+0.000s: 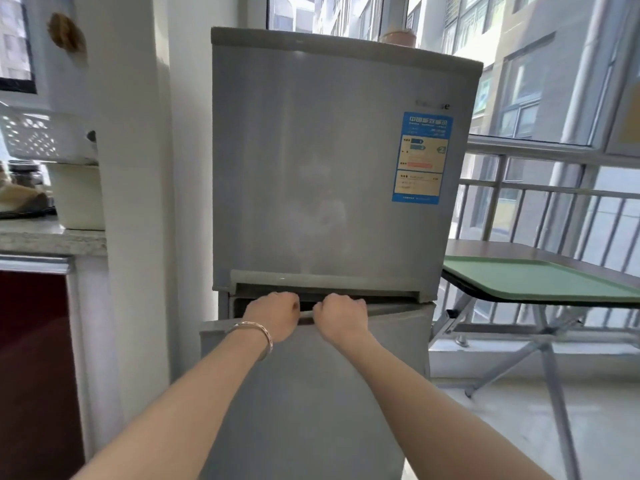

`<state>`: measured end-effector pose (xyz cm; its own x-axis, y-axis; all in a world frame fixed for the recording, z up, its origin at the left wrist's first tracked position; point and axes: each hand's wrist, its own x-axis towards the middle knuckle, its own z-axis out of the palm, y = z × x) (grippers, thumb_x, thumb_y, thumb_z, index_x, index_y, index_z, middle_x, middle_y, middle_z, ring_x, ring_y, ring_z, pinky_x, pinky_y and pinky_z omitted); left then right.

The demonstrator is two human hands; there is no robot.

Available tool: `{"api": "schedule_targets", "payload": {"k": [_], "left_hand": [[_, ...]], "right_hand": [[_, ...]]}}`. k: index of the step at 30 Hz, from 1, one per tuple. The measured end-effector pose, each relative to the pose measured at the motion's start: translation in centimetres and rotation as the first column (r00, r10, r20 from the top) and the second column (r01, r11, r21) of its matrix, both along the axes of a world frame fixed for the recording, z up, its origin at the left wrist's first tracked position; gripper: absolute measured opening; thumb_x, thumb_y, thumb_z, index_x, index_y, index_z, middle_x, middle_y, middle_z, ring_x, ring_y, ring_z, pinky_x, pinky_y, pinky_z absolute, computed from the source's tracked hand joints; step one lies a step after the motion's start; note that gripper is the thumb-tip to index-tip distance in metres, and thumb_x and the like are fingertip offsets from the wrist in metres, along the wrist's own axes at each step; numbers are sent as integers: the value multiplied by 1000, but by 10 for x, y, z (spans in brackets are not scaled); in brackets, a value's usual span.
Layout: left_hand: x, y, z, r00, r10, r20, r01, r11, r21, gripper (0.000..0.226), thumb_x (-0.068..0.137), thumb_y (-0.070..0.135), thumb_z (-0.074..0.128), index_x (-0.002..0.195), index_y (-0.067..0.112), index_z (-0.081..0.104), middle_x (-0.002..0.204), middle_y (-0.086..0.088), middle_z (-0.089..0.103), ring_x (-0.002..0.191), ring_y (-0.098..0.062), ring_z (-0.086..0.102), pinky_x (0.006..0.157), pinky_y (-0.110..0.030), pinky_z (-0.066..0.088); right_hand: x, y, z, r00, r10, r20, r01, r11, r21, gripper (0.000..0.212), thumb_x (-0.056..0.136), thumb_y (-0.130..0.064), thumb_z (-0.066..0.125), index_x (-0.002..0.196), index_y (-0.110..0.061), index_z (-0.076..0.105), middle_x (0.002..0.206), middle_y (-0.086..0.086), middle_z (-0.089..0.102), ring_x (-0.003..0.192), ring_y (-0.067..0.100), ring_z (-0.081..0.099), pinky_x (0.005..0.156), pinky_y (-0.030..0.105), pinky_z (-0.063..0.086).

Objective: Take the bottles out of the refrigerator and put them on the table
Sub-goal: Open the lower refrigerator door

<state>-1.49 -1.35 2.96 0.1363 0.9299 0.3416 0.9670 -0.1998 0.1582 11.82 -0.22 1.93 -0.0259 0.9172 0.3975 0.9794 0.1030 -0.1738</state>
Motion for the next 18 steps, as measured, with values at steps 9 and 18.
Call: {"api": "schedule_targets", "payload": {"k": [9,18], "left_hand": [[77,-6,-4,936,-345,75,353,902,-248,46,100,22,44,146,22,42,150,-2,46,136,-23,45,112,-31,35],[209,-25,-18,811,-579,81,581,783,-223,49,98,17,40,147,23,38,155,-9,31,142,-28,35,113,-44,33]], "right_hand": [[66,-45,3,925,-378,44,374,881,-290,74,89,-49,49,147,-7,31,152,16,34,140,35,30,108,56,29],[152,-100,9,910,-308,278,413,731,-544,73,102,-23,36,155,-10,-13,166,10,-11,152,34,-9,117,67,5]]}}
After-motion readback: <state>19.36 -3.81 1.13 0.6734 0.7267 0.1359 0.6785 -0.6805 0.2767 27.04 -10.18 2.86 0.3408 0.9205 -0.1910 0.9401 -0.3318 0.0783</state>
